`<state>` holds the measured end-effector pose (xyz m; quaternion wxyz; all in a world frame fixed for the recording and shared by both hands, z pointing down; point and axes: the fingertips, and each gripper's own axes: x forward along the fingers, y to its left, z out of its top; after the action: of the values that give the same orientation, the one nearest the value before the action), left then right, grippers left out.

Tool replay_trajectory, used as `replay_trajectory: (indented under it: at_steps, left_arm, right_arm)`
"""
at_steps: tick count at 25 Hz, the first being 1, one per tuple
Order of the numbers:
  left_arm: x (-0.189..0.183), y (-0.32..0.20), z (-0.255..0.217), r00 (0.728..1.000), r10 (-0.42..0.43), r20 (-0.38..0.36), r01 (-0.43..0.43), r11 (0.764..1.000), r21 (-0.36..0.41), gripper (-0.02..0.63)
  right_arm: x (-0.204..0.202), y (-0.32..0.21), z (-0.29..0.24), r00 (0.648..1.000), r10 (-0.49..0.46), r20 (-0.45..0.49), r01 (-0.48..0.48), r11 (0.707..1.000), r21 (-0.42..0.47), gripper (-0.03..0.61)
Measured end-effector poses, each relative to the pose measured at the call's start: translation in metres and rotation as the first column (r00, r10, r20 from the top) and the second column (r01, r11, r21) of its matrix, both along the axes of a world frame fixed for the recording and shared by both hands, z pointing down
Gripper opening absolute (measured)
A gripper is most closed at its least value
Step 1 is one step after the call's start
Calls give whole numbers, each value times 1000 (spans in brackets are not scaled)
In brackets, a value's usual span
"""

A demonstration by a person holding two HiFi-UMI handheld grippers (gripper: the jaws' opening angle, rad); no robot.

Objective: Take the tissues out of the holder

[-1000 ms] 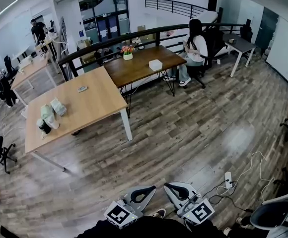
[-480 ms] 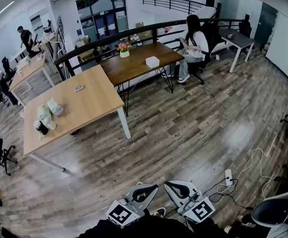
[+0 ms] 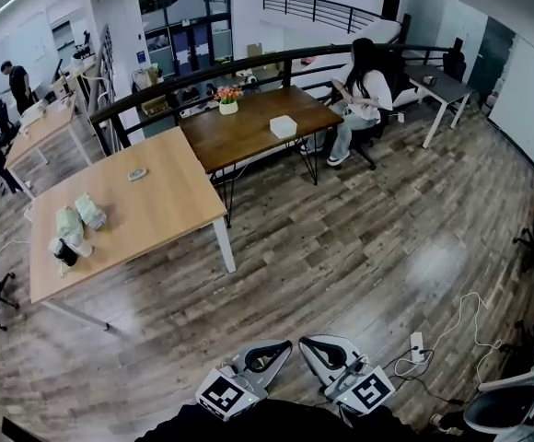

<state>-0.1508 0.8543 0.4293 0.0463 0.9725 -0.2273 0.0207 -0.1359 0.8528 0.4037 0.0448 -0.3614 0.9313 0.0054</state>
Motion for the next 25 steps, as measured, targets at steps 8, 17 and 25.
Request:
replay_trajectory:
  at_steps: [8,17,25]
  left_arm:
    - [-26,-79,-5,1000,2,-12,-2,1000,0,-5]
    - [-45,-140,0,1000,16,-26,-16,1000,-21,-5]
    - [-26,-194,5,1000,25,-15,-25,1000,-14,-5]
  right_arm:
    - [-22,-73,4,1000,23,-13,-23,1000,-15,2]
    - [-31,-132,8,997,69,-18,-69,997,-34,2]
    - [-7,-190,10,996,83,-34,-84,996,-43,2]
